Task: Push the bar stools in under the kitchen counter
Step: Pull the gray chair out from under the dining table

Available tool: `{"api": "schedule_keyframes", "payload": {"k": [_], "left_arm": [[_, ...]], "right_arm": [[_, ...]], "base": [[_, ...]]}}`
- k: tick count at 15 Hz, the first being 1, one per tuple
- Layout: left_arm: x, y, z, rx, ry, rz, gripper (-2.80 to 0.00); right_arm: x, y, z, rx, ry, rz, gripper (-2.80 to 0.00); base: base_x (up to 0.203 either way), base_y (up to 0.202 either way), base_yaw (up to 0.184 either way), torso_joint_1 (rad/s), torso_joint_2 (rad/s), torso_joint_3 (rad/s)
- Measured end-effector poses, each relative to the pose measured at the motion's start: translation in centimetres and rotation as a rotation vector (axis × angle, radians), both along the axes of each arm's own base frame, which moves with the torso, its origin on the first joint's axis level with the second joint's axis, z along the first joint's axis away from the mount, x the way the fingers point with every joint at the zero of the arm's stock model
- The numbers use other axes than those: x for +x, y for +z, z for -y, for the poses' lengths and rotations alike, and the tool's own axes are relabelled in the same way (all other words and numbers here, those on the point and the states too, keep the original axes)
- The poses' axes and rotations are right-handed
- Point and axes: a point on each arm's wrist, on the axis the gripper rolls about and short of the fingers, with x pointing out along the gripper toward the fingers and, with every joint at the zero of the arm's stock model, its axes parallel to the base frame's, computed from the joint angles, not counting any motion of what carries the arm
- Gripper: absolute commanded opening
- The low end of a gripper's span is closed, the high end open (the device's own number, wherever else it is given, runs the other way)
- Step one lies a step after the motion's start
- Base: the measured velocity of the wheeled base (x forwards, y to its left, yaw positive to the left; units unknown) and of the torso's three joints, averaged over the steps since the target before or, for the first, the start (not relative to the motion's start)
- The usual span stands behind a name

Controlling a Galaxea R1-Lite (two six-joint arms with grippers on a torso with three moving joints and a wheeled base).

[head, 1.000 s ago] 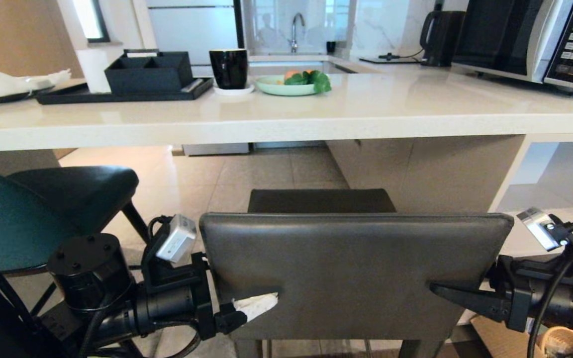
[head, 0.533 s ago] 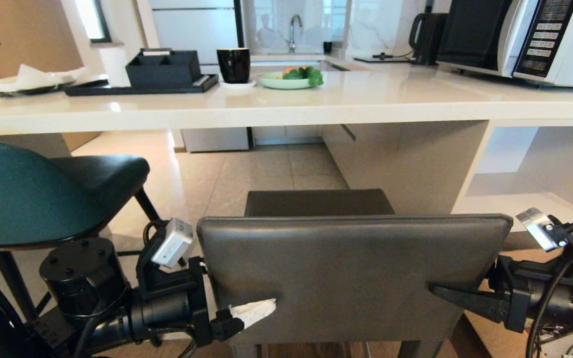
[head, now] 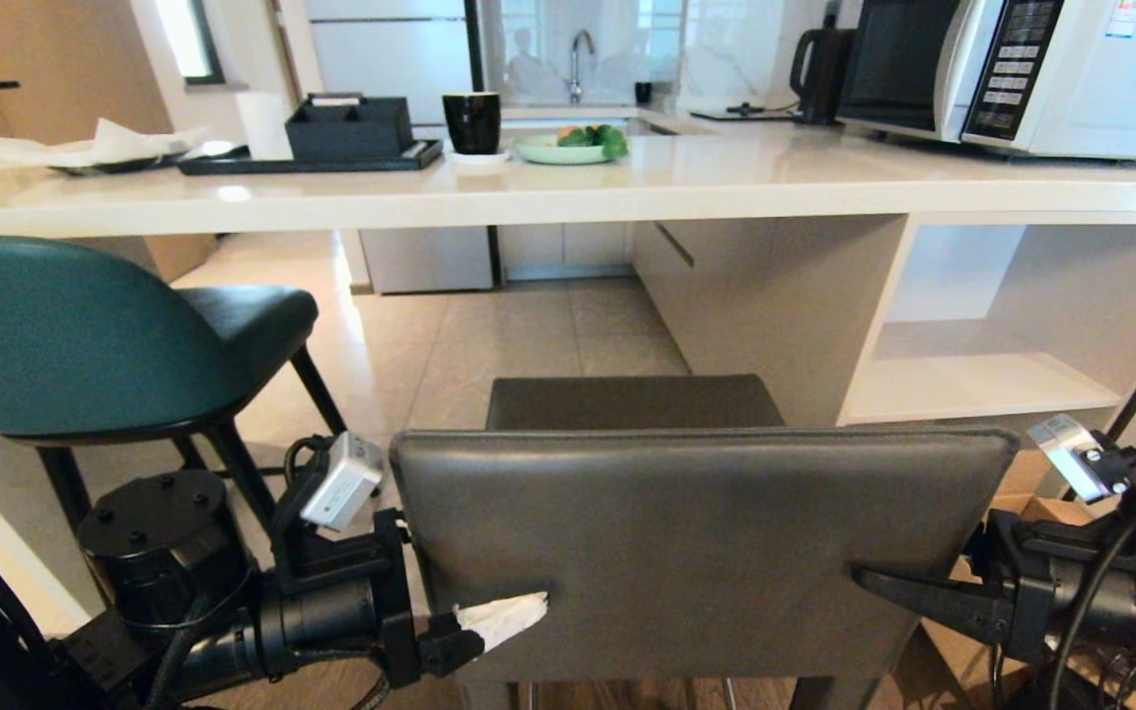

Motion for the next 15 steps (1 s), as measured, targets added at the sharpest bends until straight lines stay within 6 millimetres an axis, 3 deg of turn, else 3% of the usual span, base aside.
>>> {"api": "schedule_keyframes", "payload": {"k": [4, 11, 15], "left_arm": [[0.1, 0.0, 0.0, 0.001, 0.004, -0.001, 0.0], [-0.1, -0.1, -0.2, 0.004, 0.028, -0.005, 0.0], [-0.6, -0.5, -2.3, 0.022, 0.094, -0.036, 0.0]], "right_arm": [[-0.1, -0.1, 0.0, 0.0, 0.0, -0.005, 0.0], [-0.1, -0.2, 0.1, -0.001, -0.006, -0.014, 0.0], [0.7, -0.4, 0.4, -0.011, -0.055, -0.014, 0.0]], "base": [[-0.162, 0.0, -0.001, 0.001, 0.0, 0.001], [0.0, 0.0, 0.0, 0.0, 0.0, 0.0], [0.0, 0.0, 0.0, 0.0, 0.0, 0.0]]}}
